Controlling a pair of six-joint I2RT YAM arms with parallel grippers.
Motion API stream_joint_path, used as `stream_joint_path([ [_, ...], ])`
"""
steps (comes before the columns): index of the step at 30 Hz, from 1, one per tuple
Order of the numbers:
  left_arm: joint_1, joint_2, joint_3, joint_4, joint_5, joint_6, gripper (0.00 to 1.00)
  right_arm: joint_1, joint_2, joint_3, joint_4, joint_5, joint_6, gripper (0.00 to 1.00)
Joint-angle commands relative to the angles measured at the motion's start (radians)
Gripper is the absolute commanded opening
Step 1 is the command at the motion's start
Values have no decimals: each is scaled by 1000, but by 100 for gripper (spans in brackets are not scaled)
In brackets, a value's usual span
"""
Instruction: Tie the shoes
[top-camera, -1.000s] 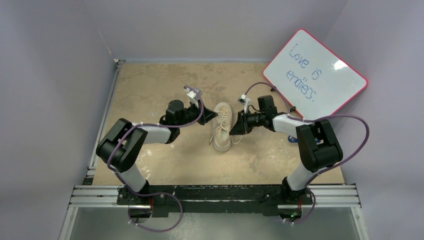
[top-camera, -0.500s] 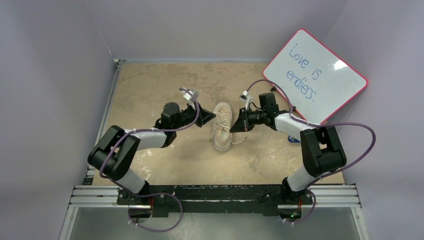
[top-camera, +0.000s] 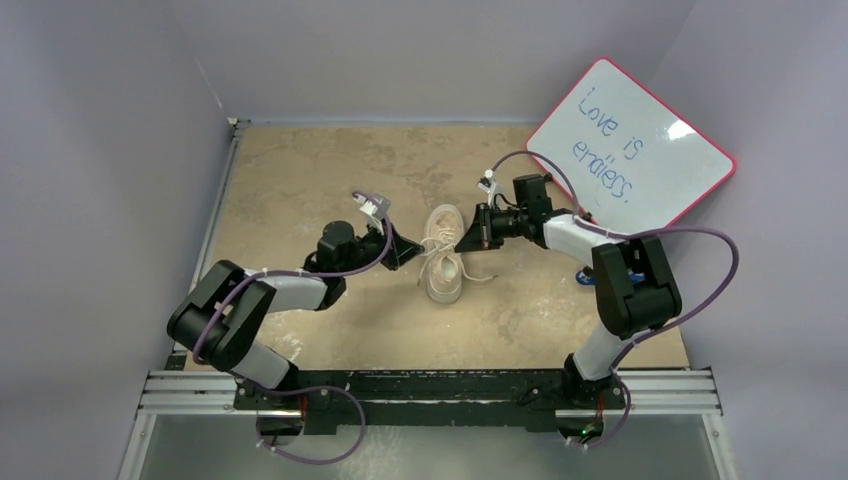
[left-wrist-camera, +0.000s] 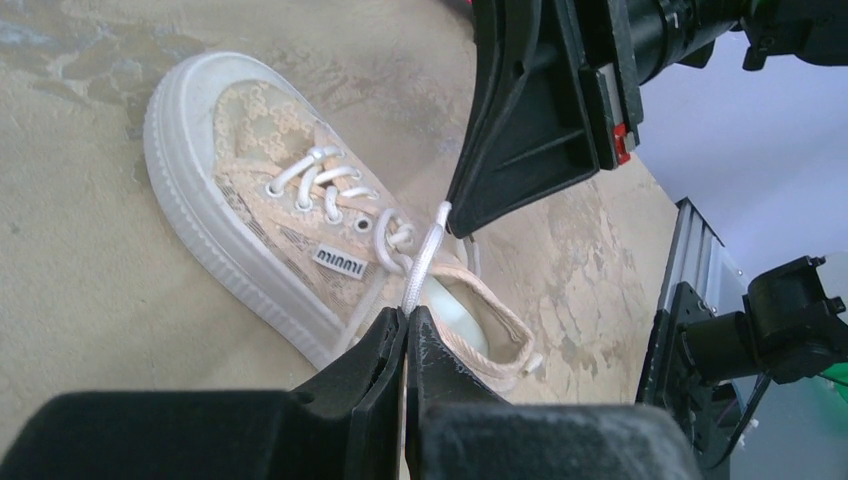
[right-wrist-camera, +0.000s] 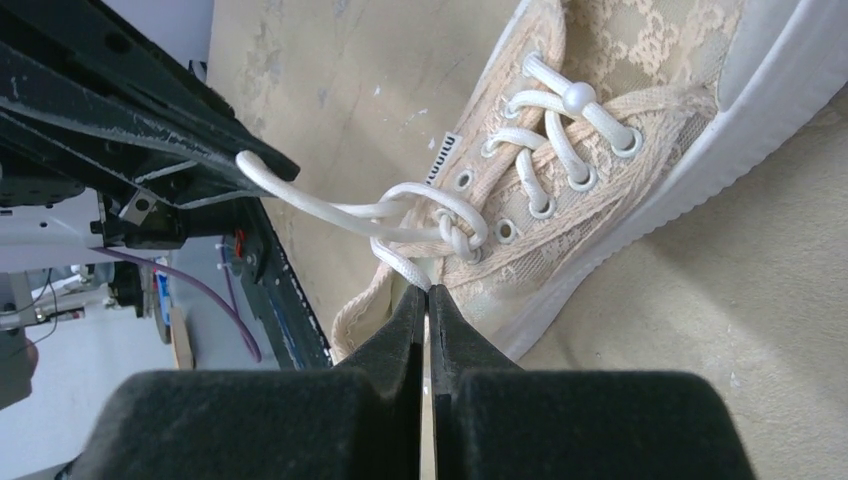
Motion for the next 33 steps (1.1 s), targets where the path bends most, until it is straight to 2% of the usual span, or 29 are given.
stream_joint_path([
  [1,-33,-64,-42,57,-23,-18,0,-1,-2,36,-32,-9,14,0],
  [11,-102,-122,-142,21,-103,-2,0,-1,-12,53,-113,9,-29,0],
  [13,-105,-134,-136,-31,-106,29,0,-1,-6,64,-122,3,-46,0],
  [19,-107,-231,-62,-291,-131,191,21,-1,-4,73,-135,2,-77,0],
  [20,-107,-256,-47,-340,-137,218,27,0,-1,75,-139,-1,-81,0],
  [22,-107,-308,-22,-431,-153,248,49,-1,-2,72,-144,-7,-88,0],
  [25,-106,-386,29,-533,-159,263,61,0,-1,74,-154,-10,-98,0],
  [28,-106,-408,106,-600,-177,230,64,0,-1,73,-158,-16,-102,0],
  [29,-105,-391,145,-615,-221,200,67,1,-2,73,-159,-17,-103,0],
  [31,-104,-293,243,-658,-241,166,67,1,-4,73,-159,-20,-105,0],
  [33,-102,-174,340,-667,-170,162,62,1,-6,74,-159,-21,-104,0],
])
